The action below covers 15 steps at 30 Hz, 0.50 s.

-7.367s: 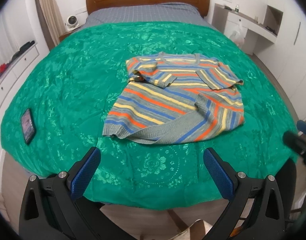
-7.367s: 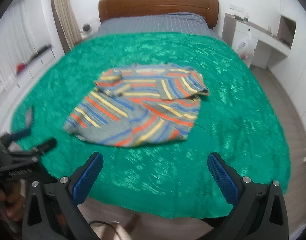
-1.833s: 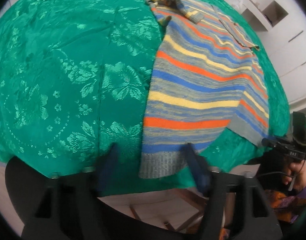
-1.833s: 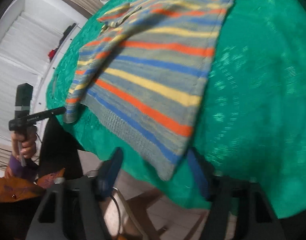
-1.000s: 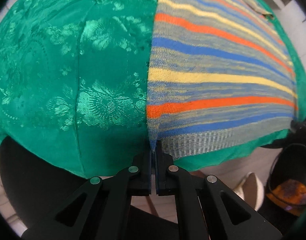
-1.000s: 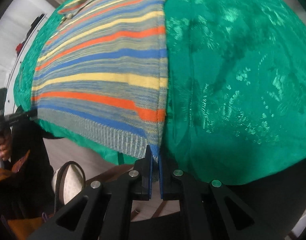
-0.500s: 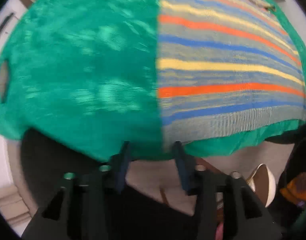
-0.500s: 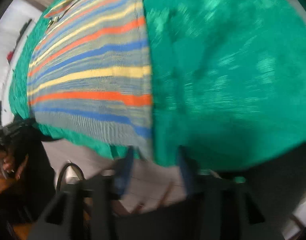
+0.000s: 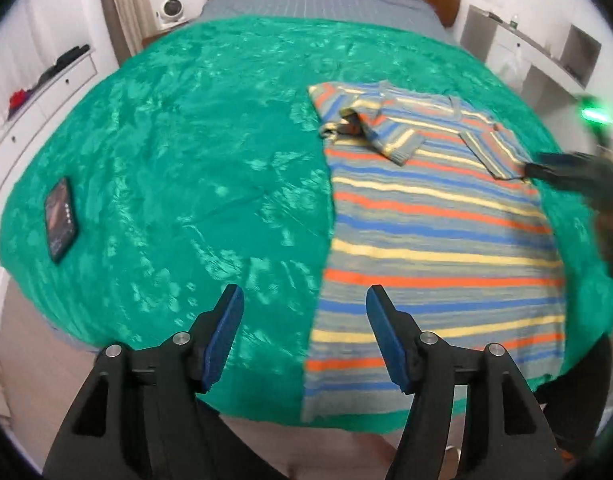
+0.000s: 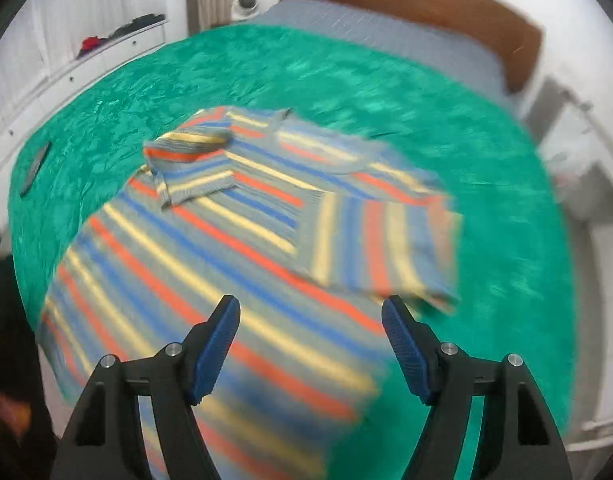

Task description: Fold small clothes

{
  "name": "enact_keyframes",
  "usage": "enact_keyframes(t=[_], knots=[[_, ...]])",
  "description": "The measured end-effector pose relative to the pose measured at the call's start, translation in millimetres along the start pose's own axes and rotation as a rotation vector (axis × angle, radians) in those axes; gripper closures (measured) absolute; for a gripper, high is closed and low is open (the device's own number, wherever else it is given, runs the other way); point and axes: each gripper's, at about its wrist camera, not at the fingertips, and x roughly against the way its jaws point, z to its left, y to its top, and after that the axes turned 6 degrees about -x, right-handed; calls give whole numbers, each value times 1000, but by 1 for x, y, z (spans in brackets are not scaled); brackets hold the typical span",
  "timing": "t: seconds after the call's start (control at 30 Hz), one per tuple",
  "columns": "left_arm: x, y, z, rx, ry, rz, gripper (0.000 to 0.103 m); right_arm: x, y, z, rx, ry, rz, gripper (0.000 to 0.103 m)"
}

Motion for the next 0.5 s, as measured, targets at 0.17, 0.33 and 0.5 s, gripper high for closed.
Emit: enact_keyframes(t=[0.17,0.33,0.5], knots=[[-5,-30,-7,-23,29,72,35,-83,9,-11,-71,3,98,42],[-18,-43,4,-4,48,137,35,-43,1,-74,-280,35,-11,97],[-22,-40,-2,-21,48,140,35,36,-45,-190,-531,-107,-149,97]])
